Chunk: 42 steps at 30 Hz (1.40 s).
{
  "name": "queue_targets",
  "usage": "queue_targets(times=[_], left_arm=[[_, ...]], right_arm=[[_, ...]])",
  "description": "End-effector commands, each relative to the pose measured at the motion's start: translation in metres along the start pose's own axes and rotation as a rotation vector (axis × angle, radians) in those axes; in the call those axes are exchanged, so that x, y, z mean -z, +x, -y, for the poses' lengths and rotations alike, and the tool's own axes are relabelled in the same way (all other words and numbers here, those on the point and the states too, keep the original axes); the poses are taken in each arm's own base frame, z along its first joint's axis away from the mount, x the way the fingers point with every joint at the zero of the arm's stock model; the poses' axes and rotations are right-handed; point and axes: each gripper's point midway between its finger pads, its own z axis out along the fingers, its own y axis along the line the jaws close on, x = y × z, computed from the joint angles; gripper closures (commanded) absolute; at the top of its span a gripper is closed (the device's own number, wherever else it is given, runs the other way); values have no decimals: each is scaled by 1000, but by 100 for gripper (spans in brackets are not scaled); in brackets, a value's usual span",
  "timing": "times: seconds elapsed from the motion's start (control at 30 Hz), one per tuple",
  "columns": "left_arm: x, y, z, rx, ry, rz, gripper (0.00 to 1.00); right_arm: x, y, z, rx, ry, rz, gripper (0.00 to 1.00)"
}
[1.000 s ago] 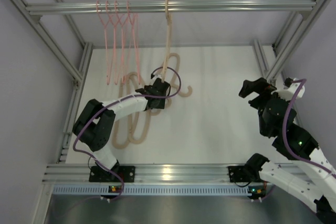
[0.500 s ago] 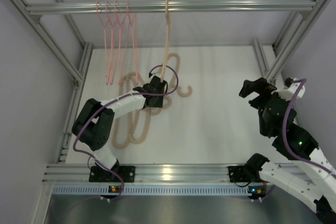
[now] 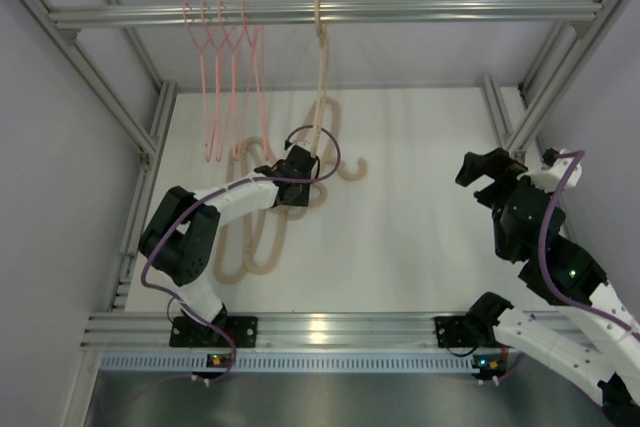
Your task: Organize the hangers
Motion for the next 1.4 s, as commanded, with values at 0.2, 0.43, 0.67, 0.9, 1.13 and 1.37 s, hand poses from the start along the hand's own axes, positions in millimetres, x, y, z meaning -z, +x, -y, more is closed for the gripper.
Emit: queue_targets(times=[0.2,0.43,0.67,0.9,1.13,1.37], left_arm=[[10,-13,3,27,27,49,46],[11,-18,1,3,6,48,44],[6,-16,-3,2,-10,37,45],[-3,-7,-4,-5,-5,2,47],[-8,6,0,-8,22,-39,55],[-6,13,3,-2,46,-56,77]], right_arm=[[1,-8,6,-17,14,26,1],[2,-10,6,-19,11,27,1],[3,-12,7,-20,10,32,0],[4,-12,7,-23,7,33,1],[4,-13,7,-25,6,33,0],[4,-12,8,-27,6,32,1]])
